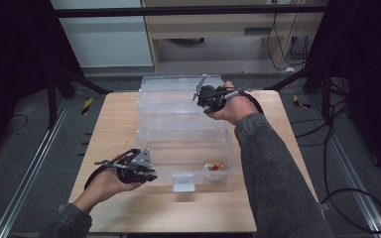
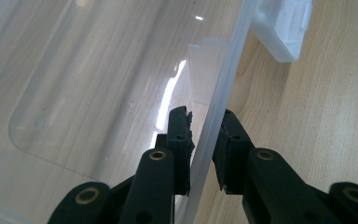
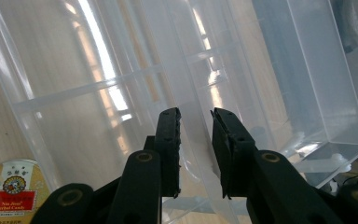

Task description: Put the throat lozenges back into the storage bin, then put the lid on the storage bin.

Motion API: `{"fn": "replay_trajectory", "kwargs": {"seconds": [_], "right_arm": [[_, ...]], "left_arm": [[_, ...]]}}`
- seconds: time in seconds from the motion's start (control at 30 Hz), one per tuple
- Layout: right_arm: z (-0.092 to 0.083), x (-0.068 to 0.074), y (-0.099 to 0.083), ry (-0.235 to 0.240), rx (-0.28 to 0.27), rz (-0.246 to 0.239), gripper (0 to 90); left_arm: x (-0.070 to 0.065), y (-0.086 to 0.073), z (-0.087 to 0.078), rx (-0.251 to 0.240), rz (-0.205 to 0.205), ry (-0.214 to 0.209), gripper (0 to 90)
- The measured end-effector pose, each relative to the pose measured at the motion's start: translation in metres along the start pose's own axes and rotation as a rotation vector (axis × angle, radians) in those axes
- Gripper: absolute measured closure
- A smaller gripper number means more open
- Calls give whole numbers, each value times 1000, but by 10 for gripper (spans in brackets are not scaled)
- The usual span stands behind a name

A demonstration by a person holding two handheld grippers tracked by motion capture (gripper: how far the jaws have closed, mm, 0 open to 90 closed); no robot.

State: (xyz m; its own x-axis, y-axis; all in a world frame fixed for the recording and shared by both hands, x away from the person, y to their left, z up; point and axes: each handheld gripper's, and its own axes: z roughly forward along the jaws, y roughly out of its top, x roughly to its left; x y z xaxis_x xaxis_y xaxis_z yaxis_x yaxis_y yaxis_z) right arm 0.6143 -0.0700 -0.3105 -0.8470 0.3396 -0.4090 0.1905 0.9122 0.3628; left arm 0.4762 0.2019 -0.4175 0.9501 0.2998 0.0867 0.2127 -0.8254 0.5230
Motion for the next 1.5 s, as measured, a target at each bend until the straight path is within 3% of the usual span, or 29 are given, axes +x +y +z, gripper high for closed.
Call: {"fn": "replay_trajectory", "kwargs": {"seconds": [0.23, 0.47, 1.03, 1.5], "right_arm": [[-2, 1, -1, 10, -12, -11, 749], [-5, 1, -2, 30, -25, -9, 784], [-14, 4, -3, 69, -32, 8, 823], [-23, 13, -3, 69, -38, -14, 841]], "left_arm": [[-1, 1, 0, 8, 3, 8, 773], [-5, -1, 0, -14, 4, 45, 765], [-4, -2, 0, -16, -26, 49, 748], [-5, -2, 0, -20, -32, 57, 738]]}}
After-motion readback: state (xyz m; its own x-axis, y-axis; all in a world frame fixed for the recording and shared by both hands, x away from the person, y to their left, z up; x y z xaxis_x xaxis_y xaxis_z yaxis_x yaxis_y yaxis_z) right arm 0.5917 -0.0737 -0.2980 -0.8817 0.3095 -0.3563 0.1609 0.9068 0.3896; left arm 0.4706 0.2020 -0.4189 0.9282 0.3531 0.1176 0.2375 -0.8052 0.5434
